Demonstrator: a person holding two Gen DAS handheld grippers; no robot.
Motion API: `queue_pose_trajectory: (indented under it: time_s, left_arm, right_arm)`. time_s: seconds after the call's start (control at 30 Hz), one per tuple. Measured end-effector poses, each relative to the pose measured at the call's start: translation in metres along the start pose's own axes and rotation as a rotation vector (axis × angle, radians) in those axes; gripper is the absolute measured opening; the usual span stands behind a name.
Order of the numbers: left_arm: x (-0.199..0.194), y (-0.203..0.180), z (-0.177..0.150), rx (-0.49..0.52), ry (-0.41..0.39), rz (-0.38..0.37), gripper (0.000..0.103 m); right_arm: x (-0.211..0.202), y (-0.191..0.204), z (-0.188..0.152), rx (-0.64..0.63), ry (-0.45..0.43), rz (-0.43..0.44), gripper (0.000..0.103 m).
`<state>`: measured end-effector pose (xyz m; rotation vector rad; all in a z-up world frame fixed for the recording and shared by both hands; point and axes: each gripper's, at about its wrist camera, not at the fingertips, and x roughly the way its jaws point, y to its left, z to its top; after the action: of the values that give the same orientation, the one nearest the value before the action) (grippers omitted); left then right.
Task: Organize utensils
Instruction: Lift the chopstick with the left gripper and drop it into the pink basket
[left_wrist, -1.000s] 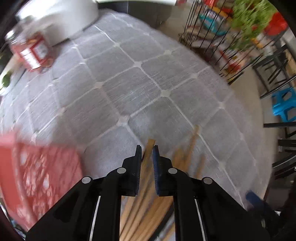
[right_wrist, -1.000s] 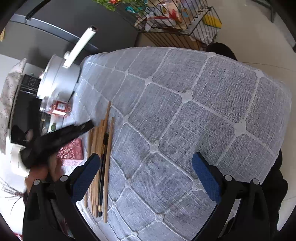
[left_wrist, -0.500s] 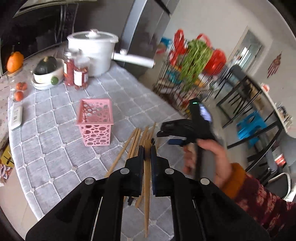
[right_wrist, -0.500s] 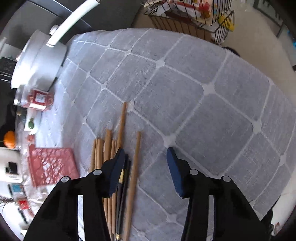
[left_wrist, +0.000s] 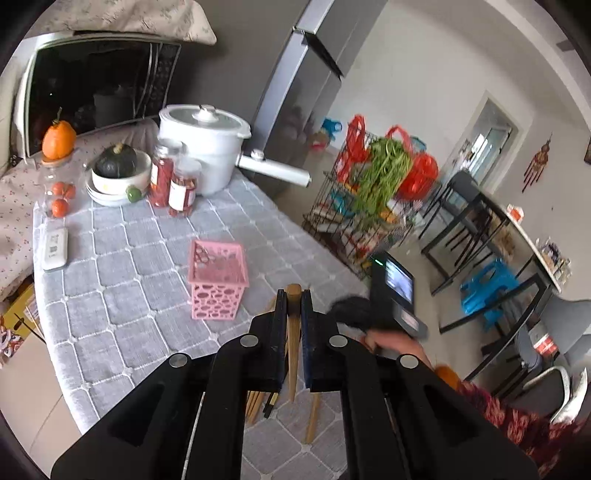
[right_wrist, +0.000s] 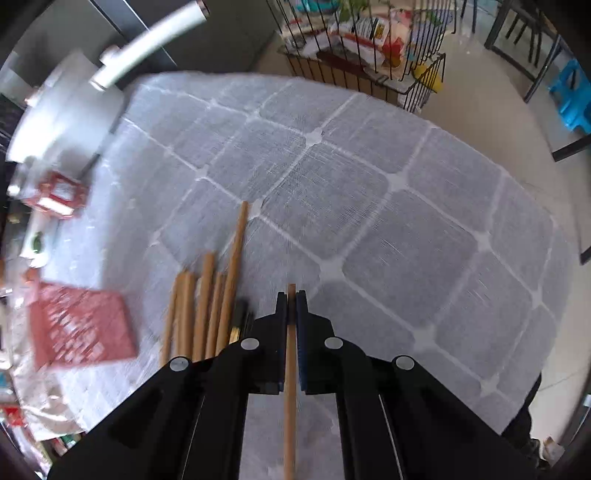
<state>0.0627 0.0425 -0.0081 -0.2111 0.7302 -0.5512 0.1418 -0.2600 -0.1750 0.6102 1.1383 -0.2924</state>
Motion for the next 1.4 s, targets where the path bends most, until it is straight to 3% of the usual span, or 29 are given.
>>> queue_pose_trajectory:
  time_s: [0.2, 0.37, 0.6, 0.9, 1.0, 1.13, 1.4]
  left_arm:
    - [-0.021, -0.003, 0.020, -0.028, -0.105, -0.012, 0.007]
    - [-0.049, -0.004, 0.054, -0.071, -0.257, 0.003, 0.006]
    - [-0.056, 0.008, 0.089, -0.107, -0.413, 0.155, 0.006]
    - [0.004, 0.037, 0.085, -0.125, -0.373, 0.266, 0.006]
    - [0.021, 0.046, 0.082, -0.117, -0.342, 0.263, 0.008]
    - [0.010, 0.048, 0.082, -0.133, -0.358, 0.262, 0.008]
    - [-0.025, 0.045, 0.084, -0.167, -0.403, 0.242, 0.008]
  right_arm:
    - [-0.082, -0.011, -0.013, -0.037, -0.150, 0.132, 0.005]
    - [-0.141, -0.005, -0.009, -0.077, -0.286, 0.196, 0.005]
    - [-0.198, 0.008, 0.007, -0.103, -0.422, 0.298, 0.005]
    - [-0.231, 0.044, 0.021, -0.155, -0.500, 0.384, 0.005]
    - [-0.241, 0.059, 0.018, -0.188, -0.504, 0.414, 0.005]
    - [-0.251, 0.080, 0.012, -0.239, -0.507, 0.440, 0.005]
    - [-0.242, 0.130, 0.004, -0.351, -0.506, 0.390, 0.005]
